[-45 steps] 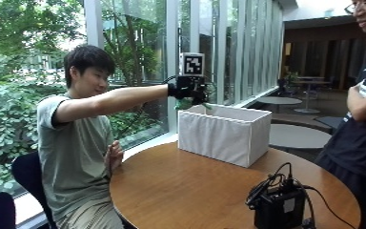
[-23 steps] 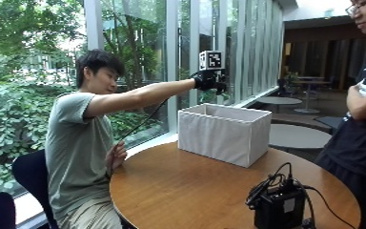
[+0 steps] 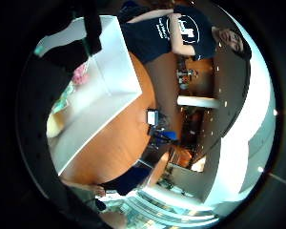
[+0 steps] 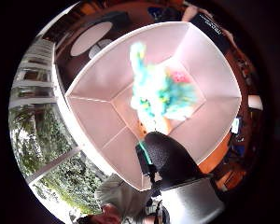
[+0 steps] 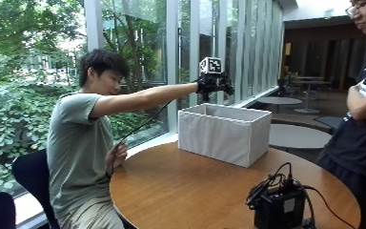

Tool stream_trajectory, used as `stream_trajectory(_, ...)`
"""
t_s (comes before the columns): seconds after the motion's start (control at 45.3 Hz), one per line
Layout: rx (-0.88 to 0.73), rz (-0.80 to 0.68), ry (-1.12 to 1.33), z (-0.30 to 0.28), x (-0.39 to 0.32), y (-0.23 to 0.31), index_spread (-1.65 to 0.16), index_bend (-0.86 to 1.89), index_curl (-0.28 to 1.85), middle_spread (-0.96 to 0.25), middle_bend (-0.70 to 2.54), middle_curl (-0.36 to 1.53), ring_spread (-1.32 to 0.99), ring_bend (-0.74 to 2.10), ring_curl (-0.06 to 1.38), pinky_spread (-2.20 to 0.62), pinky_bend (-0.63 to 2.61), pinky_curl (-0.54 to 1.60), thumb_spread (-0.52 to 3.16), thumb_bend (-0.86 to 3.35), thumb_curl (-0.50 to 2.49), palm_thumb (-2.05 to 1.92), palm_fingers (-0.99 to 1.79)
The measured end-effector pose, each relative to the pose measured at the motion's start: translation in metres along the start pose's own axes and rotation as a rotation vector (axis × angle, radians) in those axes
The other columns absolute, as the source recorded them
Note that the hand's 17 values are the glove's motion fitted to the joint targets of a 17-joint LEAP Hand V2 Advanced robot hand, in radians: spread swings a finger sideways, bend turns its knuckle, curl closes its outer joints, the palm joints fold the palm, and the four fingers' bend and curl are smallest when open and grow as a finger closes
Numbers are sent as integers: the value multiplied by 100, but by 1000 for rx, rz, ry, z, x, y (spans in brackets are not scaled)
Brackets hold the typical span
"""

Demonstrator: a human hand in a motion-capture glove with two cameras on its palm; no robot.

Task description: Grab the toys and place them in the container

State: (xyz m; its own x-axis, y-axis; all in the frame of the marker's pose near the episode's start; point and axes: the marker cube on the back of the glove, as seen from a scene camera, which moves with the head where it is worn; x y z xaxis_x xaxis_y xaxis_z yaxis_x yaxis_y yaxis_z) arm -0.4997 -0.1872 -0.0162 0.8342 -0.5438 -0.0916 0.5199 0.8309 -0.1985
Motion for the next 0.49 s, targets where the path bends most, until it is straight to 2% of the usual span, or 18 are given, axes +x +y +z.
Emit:
stream_trajectory(0.022,-4,32,31,2,7,2,-25,16,69,-25,55,83,-40,97,72,-26,139,57,94,-7,96,4,-41)
stream_trajectory(0.11,36,-25,-22,0,14,12,-25,8,56,-22,41,76,-37,83,65,-20,132,53,101,-6,86,-2,-32)
stream_trajectory(0.199,57,85,-77,6,20,14,-24,7,50,-19,34,71,-34,76,61,-16,122,49,106,-8,76,-8,-26)
stream_trajectory(0.331,-26,-27,-144,33,26,21,-26,11,45,-20,31,67,-33,70,57,-14,111,44,112,-6,65,-7,-13)
stream_trajectory(0.375,-39,-45,-139,41,33,25,-26,12,44,-18,29,65,-30,64,55,-12,103,41,116,-4,62,-5,-21)
stream_trajectory(0.441,9,-142,-237,38,22,28,-25,11,42,-16,27,63,-27,57,53,-10,98,39,121,-4,57,-4,-21)
stream_trajectory(0.486,56,-150,-312,33,12,26,-25,10,41,-16,28,63,-27,56,52,-9,95,38,123,-4,55,-4,-18)
